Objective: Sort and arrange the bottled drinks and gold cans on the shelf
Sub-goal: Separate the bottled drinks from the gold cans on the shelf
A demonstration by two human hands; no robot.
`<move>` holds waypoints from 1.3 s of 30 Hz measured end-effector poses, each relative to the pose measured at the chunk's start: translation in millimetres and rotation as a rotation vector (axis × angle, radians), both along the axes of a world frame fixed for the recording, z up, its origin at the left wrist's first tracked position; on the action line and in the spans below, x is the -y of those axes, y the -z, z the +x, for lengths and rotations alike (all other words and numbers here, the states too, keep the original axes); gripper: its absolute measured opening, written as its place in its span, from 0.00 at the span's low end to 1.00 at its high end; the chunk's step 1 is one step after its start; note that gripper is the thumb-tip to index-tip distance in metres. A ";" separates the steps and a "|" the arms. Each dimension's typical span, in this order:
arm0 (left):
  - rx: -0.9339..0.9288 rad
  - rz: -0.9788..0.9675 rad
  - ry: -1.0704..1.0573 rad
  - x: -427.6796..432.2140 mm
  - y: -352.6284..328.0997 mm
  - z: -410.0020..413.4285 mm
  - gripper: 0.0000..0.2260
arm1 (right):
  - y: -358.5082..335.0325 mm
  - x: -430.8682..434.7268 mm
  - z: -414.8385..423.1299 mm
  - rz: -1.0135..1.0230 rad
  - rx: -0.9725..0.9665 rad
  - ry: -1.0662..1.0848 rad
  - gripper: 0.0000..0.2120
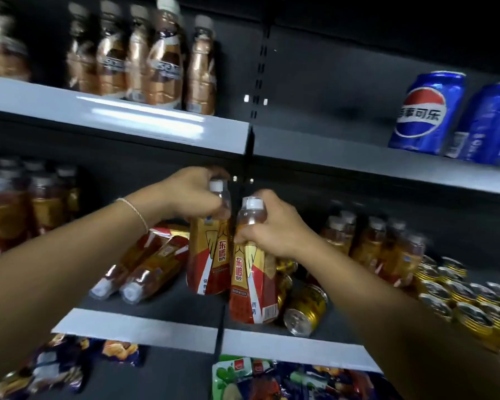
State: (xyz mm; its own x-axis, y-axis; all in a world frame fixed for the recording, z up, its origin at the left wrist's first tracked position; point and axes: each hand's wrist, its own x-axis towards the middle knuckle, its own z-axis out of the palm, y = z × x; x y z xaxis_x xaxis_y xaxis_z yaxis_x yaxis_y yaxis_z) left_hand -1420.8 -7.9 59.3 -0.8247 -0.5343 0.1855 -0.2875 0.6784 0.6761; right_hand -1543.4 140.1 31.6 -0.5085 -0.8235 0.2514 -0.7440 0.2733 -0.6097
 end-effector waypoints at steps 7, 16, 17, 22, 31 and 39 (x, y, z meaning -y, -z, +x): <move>0.016 -0.033 -0.134 64.7 7.8 91.5 0.23 | 9.3 86.3 56.0 0.035 0.058 -0.140 0.33; 0.037 -0.001 -0.311 141.0 23.5 198.0 0.18 | 24.4 194.9 136.2 0.062 0.098 -0.304 0.27; 0.045 0.002 -0.329 149.5 25.9 209.6 0.18 | 25.9 205.3 144.9 0.057 0.097 -0.319 0.27; 0.070 -0.029 -0.446 188.8 38.8 265.9 0.21 | 35.8 252.1 190.5 0.008 0.089 -0.384 0.29; -0.067 -0.031 -0.618 248.0 51.7 341.9 0.24 | 54.6 328.0 247.3 -0.168 -0.119 -0.392 0.42; -0.115 -0.065 -0.582 284.2 65.8 338.5 0.28 | 77.7 367.1 230.4 -0.056 -0.266 -0.199 0.43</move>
State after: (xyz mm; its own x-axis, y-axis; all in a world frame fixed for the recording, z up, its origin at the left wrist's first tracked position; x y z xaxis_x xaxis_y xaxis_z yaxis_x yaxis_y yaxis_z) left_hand -1082.3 -292.1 -6.5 -0.3725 -0.8768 0.3040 -0.5513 0.4726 0.6875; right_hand -1313.0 -227.0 -46.1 -0.2496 -0.8812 0.4015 -0.9147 0.0783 -0.3966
